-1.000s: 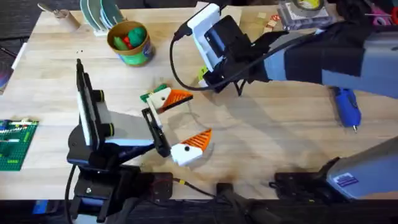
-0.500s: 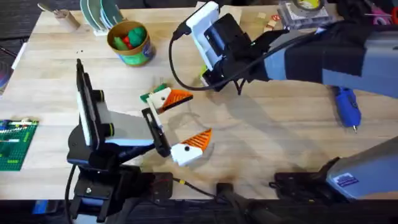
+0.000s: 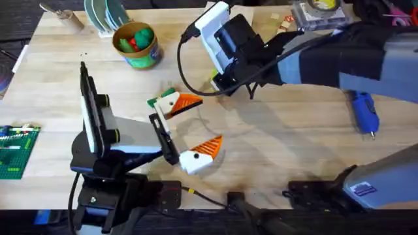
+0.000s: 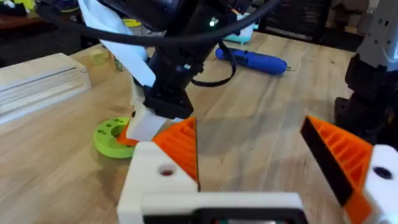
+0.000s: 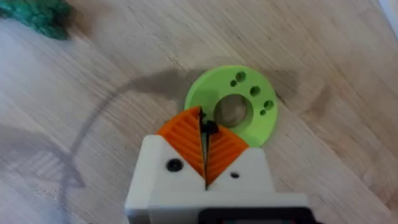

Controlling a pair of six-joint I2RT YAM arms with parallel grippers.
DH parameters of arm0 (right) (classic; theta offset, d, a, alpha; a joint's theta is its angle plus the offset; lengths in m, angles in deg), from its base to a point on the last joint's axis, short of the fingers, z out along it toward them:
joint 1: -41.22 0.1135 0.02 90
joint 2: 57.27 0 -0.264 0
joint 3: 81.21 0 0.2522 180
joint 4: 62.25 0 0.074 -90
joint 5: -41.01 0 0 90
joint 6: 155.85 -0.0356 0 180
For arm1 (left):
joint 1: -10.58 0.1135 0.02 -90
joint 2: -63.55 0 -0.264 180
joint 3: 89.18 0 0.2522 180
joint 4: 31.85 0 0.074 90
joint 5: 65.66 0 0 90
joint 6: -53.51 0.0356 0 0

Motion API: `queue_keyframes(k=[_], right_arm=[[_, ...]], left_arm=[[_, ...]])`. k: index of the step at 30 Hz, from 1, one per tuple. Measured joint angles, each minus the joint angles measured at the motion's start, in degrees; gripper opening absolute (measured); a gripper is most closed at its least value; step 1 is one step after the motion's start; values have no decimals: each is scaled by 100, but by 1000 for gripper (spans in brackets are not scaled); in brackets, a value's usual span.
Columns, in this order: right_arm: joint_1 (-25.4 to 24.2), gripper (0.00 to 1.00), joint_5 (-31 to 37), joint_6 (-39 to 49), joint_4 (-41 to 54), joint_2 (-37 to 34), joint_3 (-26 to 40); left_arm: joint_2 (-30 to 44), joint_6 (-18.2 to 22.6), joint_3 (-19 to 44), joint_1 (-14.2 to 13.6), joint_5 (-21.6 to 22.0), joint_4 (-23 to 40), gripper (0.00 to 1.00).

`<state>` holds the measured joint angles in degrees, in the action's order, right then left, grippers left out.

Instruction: Pick up the gripper from the table and insert it into the empty holder that is missing its gripper. Then pick up a screw, insert it into the mounting hole, and use the screwdriver to tighten it. Finally, clean up the table by picking up the vegetable and placing it into the bucket.

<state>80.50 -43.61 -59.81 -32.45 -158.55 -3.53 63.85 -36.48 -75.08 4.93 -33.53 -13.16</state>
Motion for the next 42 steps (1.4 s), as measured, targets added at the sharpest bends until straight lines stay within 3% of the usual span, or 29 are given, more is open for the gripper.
queue_keyframes(k=[9,24,35,42], right_arm=[[-19,7,384,44,67,246,0],[-19,7,449,300,656,612,87],[23,6,449,346,2031,1127,1310],[514,6,447,476,2774,1133,2066]], left_arm=[[2,0,0,0,-2,2,993],[2,0,0,0,-2,2,993],[2,0,0,0,-2,2,992],[2,0,0,0,-2,2,993]])
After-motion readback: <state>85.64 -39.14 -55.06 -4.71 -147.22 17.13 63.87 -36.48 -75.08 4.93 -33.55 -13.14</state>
